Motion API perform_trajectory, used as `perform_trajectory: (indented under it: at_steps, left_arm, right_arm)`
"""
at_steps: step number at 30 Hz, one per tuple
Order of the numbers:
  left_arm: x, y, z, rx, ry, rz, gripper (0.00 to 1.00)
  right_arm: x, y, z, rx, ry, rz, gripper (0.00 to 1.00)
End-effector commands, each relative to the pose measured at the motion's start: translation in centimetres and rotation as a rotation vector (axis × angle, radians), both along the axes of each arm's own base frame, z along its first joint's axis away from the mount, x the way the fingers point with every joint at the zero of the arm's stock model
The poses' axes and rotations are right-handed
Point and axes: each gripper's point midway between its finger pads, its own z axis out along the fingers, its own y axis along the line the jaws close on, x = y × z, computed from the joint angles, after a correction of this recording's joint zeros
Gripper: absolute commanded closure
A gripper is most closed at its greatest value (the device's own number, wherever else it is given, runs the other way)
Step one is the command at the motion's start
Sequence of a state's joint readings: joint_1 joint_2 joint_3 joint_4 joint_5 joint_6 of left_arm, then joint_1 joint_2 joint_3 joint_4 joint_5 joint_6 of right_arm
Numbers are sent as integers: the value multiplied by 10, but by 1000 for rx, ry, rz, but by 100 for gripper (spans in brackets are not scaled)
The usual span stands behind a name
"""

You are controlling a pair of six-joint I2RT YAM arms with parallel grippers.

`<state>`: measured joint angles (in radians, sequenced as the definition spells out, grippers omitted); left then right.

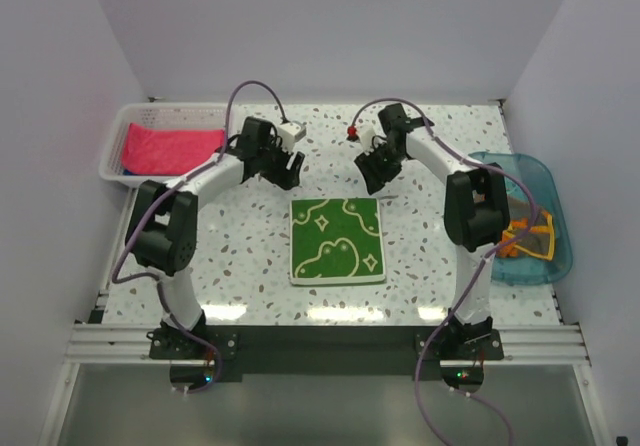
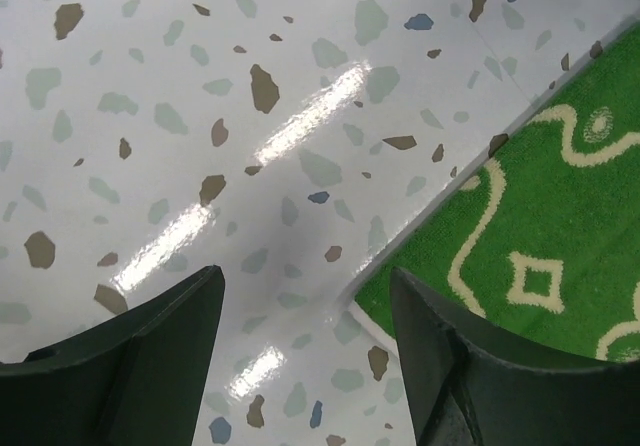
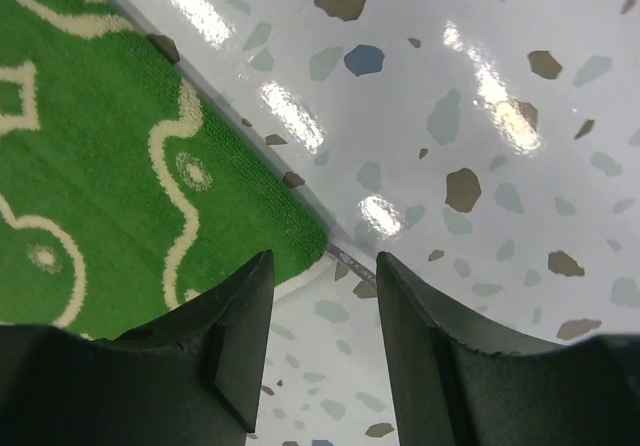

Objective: Fold and stack the towels
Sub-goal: Fold the towel

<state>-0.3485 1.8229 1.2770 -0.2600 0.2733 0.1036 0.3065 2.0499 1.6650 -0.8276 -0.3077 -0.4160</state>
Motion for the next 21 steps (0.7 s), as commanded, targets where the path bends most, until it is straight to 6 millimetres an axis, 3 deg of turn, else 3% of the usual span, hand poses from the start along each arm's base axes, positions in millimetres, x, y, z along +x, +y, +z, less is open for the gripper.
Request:
perform_trajectory:
  at_steps: [1, 11, 21]
  left_arm:
    - [-2, -18, 2, -8, 13, -183, 28]
    - [0, -19, -23, 23, 54, -224, 33]
    - [-3, -22, -30, 13, 84, -240, 35]
  right_arm:
    - [-12, -1, -5, -12, 85, 155, 52]
    - [-9, 3, -26, -13, 167, 220, 55]
    - [-21, -2, -50, -34, 244, 237, 65]
